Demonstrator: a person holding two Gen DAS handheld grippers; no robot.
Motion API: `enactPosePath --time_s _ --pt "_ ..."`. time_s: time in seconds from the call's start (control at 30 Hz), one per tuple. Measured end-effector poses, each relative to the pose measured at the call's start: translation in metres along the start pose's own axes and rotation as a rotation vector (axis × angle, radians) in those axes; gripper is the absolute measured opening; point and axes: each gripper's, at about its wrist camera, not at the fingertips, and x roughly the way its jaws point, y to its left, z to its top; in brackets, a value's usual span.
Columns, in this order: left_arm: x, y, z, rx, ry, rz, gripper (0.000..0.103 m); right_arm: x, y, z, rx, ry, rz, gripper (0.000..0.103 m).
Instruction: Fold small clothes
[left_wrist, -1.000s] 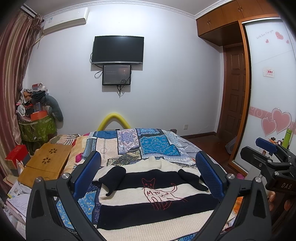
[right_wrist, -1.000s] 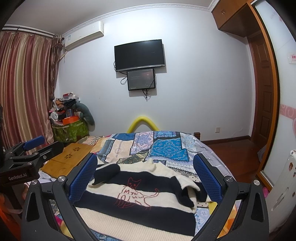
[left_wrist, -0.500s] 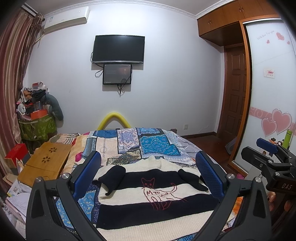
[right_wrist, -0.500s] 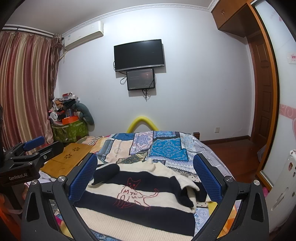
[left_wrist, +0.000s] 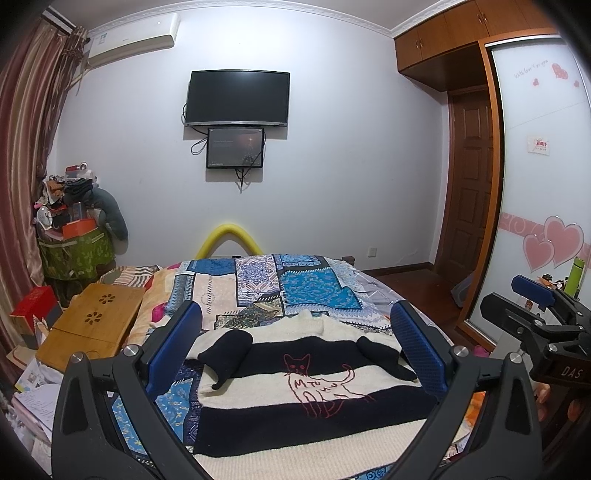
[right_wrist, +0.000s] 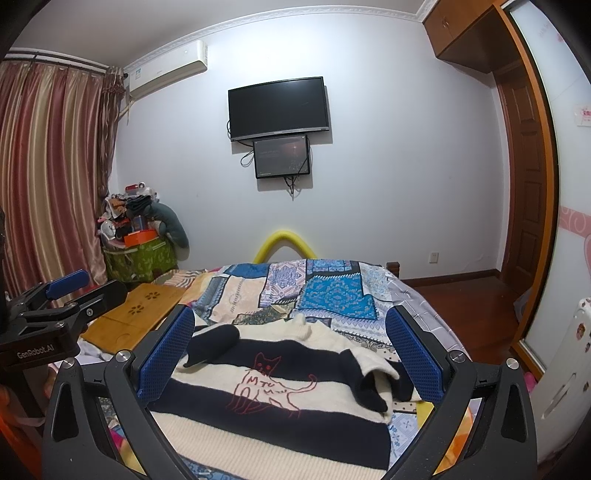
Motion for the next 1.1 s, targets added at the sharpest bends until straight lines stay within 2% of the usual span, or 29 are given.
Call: enactPosePath --time_s 0.27,0.6,0.73,0.93,1.1 --pt "0.001 0.000 0.000 0.002 0.000 0.003 0.103 0.002 0.000 -0.003 0.003 0.009 -0.001 0.103" --pt "0.018 0.012 -0.001 -0.013 0.018 0.033 0.103 0.029 -0.009 -0.006 0.005 0.055 -0.013 0.103" --pt "0.040 0.027 0.000 -0.038 0.046 0.061 0.103 0.049 -0.017 -0.007 0.009 0.082 -0.032 0.103" --pt "0.086 0.058 -0.001 -0.048 0.098 0.130 0.103 0.088 -0.042 -0.008 0.015 0.134 -0.105 0.103" --pt "0.129 0.096 -0.011 -0.071 0.178 0.196 0.103 0.128 -0.070 -0.020 0.006 0.234 -0.139 0.103"
